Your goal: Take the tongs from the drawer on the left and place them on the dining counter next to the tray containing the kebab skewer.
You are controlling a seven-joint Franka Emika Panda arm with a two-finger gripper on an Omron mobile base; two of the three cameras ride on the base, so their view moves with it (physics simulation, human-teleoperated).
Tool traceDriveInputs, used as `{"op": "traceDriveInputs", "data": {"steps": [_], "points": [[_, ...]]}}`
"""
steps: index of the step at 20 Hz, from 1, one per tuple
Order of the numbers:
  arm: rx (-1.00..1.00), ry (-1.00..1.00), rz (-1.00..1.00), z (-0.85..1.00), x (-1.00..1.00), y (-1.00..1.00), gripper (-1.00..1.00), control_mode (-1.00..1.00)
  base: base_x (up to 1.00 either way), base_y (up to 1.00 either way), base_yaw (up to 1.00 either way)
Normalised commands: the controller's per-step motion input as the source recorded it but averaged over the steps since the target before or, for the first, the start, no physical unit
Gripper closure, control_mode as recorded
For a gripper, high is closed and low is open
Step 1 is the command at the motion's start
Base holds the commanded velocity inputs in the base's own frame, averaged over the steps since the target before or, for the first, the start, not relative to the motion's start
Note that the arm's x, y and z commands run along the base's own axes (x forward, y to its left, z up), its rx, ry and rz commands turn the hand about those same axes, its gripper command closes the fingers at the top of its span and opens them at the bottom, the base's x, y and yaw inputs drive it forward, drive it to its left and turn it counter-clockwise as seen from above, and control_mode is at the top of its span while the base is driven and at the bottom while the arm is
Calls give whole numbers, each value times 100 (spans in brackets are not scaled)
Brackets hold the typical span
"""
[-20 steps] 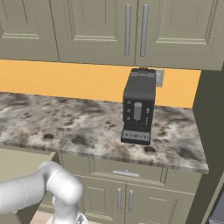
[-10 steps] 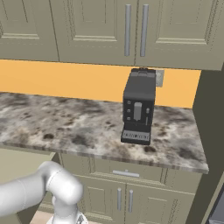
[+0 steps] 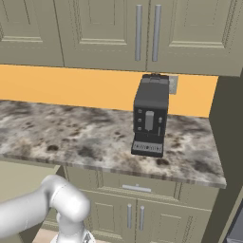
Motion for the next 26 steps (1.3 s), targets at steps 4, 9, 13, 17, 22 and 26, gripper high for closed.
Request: {"op": "traceDriveInputs", "data": {"steps": [4, 9, 13, 17, 22, 26], "points": [[-3, -6, -4, -9, 18, 0, -100, -100, 0, 0, 0], [0, 0, 0, -12, 0, 0, -100, -100, 0, 0, 0], [0, -1, -1, -18, 9, 0, -100, -100, 0, 0, 0], [0, -3, -2, -20, 14, 0, -100, -100, 0, 0, 0], [0, -5, -2, -14, 3, 0, -100, -100, 0, 0, 0], [0, -5, -4, -3, 0, 6, -100, -100, 0, 0, 0]]}}
